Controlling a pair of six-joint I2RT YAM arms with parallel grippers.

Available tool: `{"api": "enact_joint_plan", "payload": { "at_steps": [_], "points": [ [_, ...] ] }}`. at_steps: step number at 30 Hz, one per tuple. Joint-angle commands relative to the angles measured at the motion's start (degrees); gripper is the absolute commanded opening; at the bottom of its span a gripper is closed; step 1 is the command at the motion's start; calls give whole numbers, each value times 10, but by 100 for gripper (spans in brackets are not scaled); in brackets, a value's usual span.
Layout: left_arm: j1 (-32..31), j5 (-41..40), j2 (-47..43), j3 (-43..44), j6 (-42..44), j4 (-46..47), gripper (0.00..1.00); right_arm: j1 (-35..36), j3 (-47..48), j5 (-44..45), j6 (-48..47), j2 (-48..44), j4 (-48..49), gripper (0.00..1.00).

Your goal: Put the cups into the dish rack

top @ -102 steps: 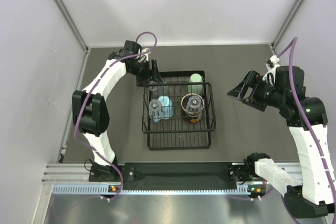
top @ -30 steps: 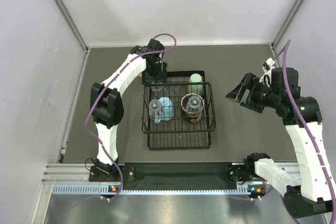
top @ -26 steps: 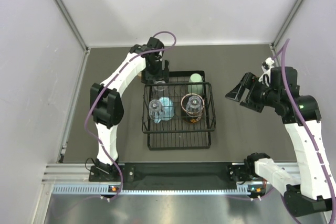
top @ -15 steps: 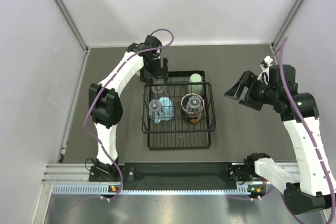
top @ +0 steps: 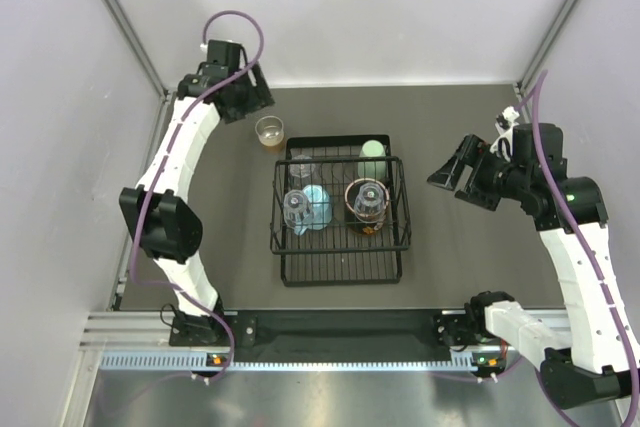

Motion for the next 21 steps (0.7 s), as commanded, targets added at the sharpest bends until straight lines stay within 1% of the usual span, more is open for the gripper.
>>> {"api": "enact_joint_plan", "payload": {
  "at_steps": [1, 5, 10, 13, 15, 20, 21],
  "points": [
    [27, -49, 1, -25, -40, 60, 81, -11, 22, -4, -4, -4, 16, 79],
    [44, -51, 35, -20, -71, 89, 81, -11, 20, 2, -1, -11, 9, 79],
    [46, -66, 108, 28, -65, 85, 81, -13, 23, 21, -6, -2, 5, 78],
    [46, -62, 132, 28, -67, 96, 80, -13, 47, 31, -17, 6, -13, 79],
    [46, -66, 150, 29, -71, 91, 78, -15, 54, 46, -21, 6, -19, 79],
    [46, -70, 174, 17, -78, 99, 73, -17, 64, 52, -29, 15, -32, 79],
    [46, -71, 184, 19, -78, 97, 71, -18, 66, 56, -34, 16, -35, 79]
  ]
}}
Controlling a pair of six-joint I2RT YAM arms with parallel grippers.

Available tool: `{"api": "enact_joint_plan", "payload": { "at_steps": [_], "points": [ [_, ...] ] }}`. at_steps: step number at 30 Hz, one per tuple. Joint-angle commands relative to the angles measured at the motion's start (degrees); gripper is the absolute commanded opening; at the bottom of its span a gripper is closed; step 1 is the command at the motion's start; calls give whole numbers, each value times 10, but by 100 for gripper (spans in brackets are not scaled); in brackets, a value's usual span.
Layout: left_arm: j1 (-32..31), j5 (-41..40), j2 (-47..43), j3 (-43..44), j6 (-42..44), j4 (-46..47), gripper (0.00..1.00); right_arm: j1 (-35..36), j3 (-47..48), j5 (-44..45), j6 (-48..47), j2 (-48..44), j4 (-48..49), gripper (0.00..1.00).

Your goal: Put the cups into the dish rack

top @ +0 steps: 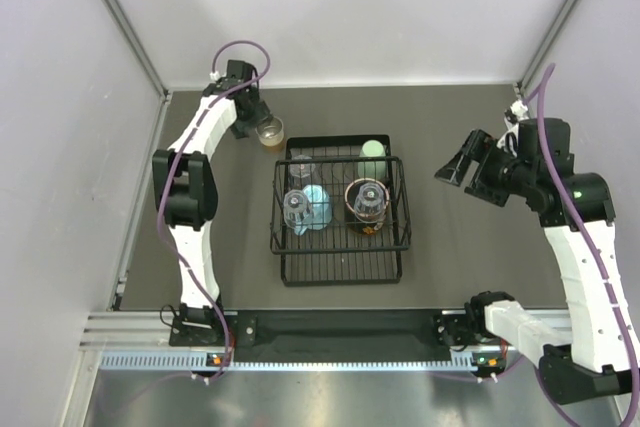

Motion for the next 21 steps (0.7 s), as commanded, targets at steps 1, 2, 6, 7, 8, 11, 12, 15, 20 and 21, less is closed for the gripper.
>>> {"api": "enact_joint_plan", "payload": {
  "at_steps": [1, 2, 6, 7, 8, 11, 12, 15, 20, 21],
  "points": [
    [1, -12, 13, 14, -9, 27, 67, -12, 31, 20, -19, 6, -14, 79],
    [1, -12, 16, 14, -10, 26, 65, -12, 37, 23, -22, 6, -20, 79],
    [1, -4, 26, 6, -13, 27, 53, -12, 33, 35, -22, 0, -28, 81],
    [1, -4, 28, 4, -12, 28, 50, -12, 25, 36, -22, 0, -27, 84],
    [1, -2, 31, 4, -10, 28, 48, -12, 22, 34, -22, 1, -27, 86],
    [1, 6, 33, 6, -8, 30, 37, -12, 17, 40, -14, 5, -31, 100],
    [1, 8, 33, 7, -8, 30, 33, -12, 22, 50, -7, 7, -33, 100],
    [1, 14, 30, 11, -6, 33, 22, -12, 40, 74, 6, 15, -52, 100],
    [0, 25, 25, 32, 4, 28, 0, -12, 51, 136, 24, 14, -77, 100],
    [1, 25, 25, 44, 7, 24, 0, -13, 61, 149, 19, 20, -88, 100]
  ]
}}
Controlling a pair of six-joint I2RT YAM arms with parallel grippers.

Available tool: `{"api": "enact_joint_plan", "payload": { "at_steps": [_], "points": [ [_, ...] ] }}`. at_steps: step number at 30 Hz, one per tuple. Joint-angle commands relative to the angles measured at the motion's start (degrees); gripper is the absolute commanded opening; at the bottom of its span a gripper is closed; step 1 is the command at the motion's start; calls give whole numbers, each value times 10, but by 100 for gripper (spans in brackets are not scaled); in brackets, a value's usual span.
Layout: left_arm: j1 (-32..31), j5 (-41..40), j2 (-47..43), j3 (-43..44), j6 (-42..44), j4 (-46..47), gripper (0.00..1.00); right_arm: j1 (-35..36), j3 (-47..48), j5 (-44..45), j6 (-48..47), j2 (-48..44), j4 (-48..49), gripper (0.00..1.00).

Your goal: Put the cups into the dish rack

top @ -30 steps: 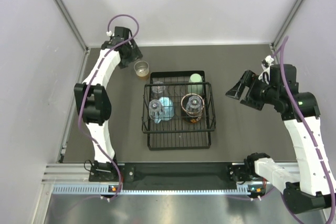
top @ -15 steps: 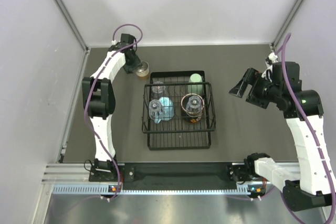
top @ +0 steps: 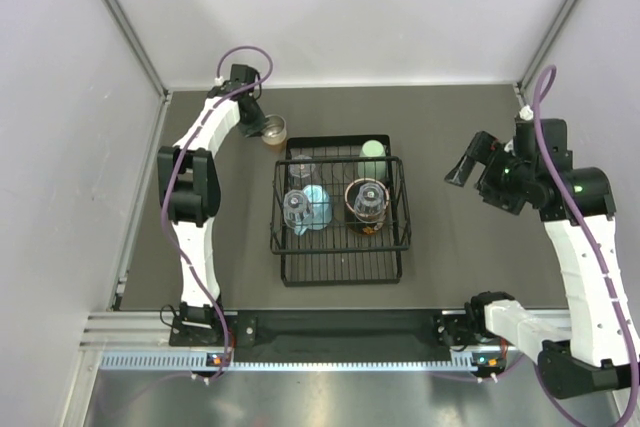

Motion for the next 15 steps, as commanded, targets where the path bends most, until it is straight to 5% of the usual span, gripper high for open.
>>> {"api": "enact_joint_plan", "payload": {
  "at_steps": [1, 9, 15],
  "points": [
    [1, 13, -14, 48, 10, 8, 0, -9, 52, 49, -11, 8, -34, 100],
    [6, 43, -128, 58, 7, -15, 0, -8, 81, 0, -144, -4, 1, 100],
    [8, 151, -254, 60, -10, -2, 0, -8, 109, -179, -136, 33, 35, 100]
  ]
}}
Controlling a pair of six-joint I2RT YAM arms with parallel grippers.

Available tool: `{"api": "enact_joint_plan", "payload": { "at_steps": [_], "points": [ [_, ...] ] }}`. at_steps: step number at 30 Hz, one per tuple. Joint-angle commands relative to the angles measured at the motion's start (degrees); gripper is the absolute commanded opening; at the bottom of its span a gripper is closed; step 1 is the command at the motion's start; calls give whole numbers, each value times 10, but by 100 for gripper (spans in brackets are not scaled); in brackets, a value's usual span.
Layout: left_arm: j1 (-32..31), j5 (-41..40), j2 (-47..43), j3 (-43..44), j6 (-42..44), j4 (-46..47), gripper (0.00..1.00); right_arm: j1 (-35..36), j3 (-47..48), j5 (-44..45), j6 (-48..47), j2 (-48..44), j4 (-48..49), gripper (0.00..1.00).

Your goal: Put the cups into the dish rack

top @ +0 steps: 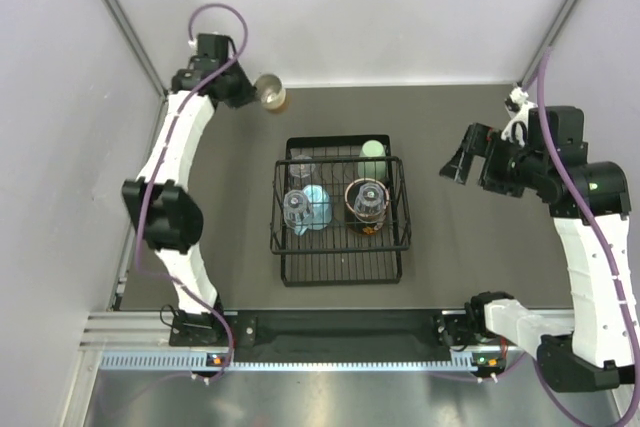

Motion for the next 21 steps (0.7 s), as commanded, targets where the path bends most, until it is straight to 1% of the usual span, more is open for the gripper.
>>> {"api": "enact_joint_plan", "payload": {
  "at_steps": [1, 2, 3, 5, 6, 7, 8, 9, 10, 11, 12, 13, 14, 15, 16, 17, 18, 20, 21],
  "points": [
    [5, 106, -131, 25, -17, 50, 0, -8, 29, -131, -2, 16, 69, 100],
    [7, 130, -145, 19, -28, 65, 0, -7, 31, -166, 4, 19, 84, 100],
    [7, 174, -159, 2, -37, 79, 0, -8, 42, -180, 12, 22, 112, 100],
    [7, 220, -199, -23, -62, 141, 0, -8, 57, -214, 33, 31, 132, 100],
    [7, 249, -214, -53, -93, 167, 0, -8, 78, -229, 41, 42, 148, 100],
    [7, 291, -242, -72, -112, 201, 0, -8, 86, -256, 55, 46, 157, 100],
    [7, 315, -256, -93, -134, 270, 0, -8, 92, -270, 63, 52, 168, 100],
    [7, 333, -270, -138, -183, 316, 0, -8, 94, -286, 73, 52, 199, 100],
    [7, 368, -295, -158, -208, 354, 0, -7, 89, -318, 97, 51, 218, 100],
    [7, 383, -305, -177, -250, 421, 0, -7, 82, -338, 112, 47, 275, 100],
    [7, 396, -315, -203, -266, 445, 0, -6, 56, -359, 131, 42, 312, 100],
    [5, 408, -332, -214, -281, 469, 0, -5, 42, -395, 179, 40, 353, 100],
    [6, 413, -341, -225, -296, 491, 0, -3, 29, -409, 204, 35, 390, 100],
    [6, 416, -350, -247, -327, 529, 0, 2, 9, -422, 229, 34, 459, 100],
    [4, 420, -369, -258, -342, 553, 0, 6, 1, -437, 274, 33, 493, 100],
    [2, 425, -377, -269, -367, 570, 0, 15, -7, -440, 294, 28, 559, 100],
    [1, 427, -394, -288, -378, 599, 0, 20, -17, -442, 325, 27, 585, 100],
    [-7, 433, -408, -314, -403, 619, 0, 35, -20, -449, 350, 34, 645, 100],
    [-8, 434, -424, -323, -411, 645, 0, 44, -16, -452, 362, 39, 654, 100]
  ]
}}
